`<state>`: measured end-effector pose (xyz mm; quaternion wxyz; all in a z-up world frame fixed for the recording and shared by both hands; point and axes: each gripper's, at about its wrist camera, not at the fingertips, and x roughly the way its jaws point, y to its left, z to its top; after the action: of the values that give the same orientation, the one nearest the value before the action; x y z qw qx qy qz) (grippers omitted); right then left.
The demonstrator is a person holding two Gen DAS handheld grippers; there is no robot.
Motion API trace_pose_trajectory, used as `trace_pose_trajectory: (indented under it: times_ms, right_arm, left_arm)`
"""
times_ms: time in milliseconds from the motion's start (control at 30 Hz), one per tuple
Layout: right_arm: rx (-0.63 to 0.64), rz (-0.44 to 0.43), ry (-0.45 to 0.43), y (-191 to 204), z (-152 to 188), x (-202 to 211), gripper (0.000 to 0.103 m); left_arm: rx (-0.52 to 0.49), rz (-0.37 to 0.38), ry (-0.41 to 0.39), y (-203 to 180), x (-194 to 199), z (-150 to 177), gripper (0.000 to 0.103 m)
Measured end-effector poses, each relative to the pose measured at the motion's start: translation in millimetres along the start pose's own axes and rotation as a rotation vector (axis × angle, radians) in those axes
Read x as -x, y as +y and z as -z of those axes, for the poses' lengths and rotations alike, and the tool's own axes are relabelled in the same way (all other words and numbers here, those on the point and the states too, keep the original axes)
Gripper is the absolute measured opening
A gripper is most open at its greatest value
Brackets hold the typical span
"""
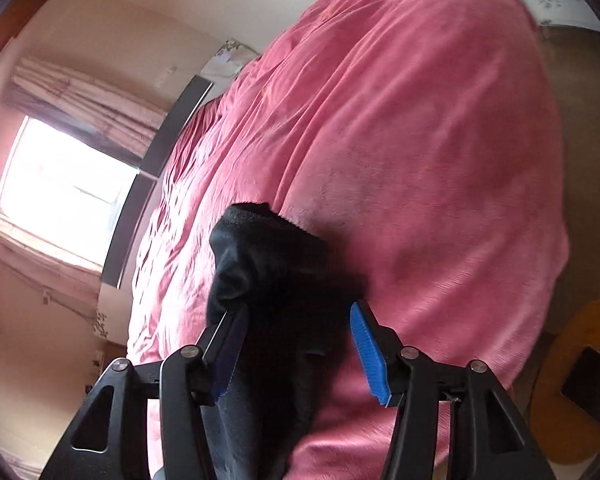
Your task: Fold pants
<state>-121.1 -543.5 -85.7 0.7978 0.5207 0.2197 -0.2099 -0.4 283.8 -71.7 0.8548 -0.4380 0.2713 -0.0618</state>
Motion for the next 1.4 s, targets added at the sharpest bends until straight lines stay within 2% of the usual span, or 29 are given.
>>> trace_pose_trajectory:
  times_ms: [133,300,400,467,567,700,733,800,833,933,967,1000,1033,1067,1100,1133,1200,1400]
  right_arm:
    - [-0.041,-0.030,-0.021,7,4,-1,0.056]
    - [-0.083,-0.021,-0.044,-1,7,10,0.056]
    - [-0.115,-0.064,-0.020,-7,5,13,0.056]
    - [-0.085,-0.081,-0.005,-3,7,14,0.057]
    - [-0.024,-0.109,0.048,11,12,4,0.065]
    - [0.050,-0.068,0.078,25,18,-14,0.067]
    - [0.077,-0.048,0.090,28,18,-18,0.066]
    - [0.126,0.012,0.093,34,17,-26,0.051]
    - [0.133,0.038,0.094,35,16,-28,0.047]
    - [0.082,0.081,0.104,29,12,-38,0.033]
    - [0.067,0.082,0.103,28,12,-40,0.026]
    - [0.065,0.085,0.099,27,12,-40,0.016]
    - [0.069,0.081,0.091,30,11,-39,0.013]
    - [0.079,0.071,0.082,33,10,-38,0.012]
    - [0.094,0.062,0.073,39,7,-36,0.010]
    - [0.103,0.050,0.069,47,3,-36,0.010]
    - [0.095,0.008,0.068,56,-5,-35,0.008]
    - [0.101,-0.229,0.026,111,-30,-17,0.007]
  left_arm:
    - [-0.006,0.017,0.022,-7,-2,0,0.079]
    - [0.074,0.027,0.009,8,9,-2,0.083]
    - [0.110,0.030,-0.019,14,16,-2,0.085]
    - [0.108,0.051,-0.027,13,19,-4,0.087]
    - [0.083,0.075,0.003,7,12,-3,0.089]
    - [0.085,-0.034,0.105,8,-21,2,0.090]
    - [0.093,-0.060,0.111,9,-28,1,0.090]
    - [0.143,-0.077,0.105,10,-39,-3,0.090]
    - [0.168,-0.091,0.097,9,-44,-5,0.090]
    - [0.239,-0.190,0.110,5,-60,-11,0.090]
    - [0.230,-0.220,0.117,1,-63,-13,0.087]
    - [0.215,-0.249,0.117,-3,-65,-13,0.066]
    - [0.206,-0.276,0.115,-6,-67,-14,0.046]
    - [0.179,-0.294,0.123,-11,-68,-15,0.003]
    - [0.148,-0.319,0.131,-15,-69,-16,0.007]
    - [0.122,-0.305,0.115,-19,-66,-17,0.007]
    - [0.098,-0.247,0.085,-28,-62,-25,0.006]
    - [0.010,-0.042,-0.056,-68,-18,-61,0.005]
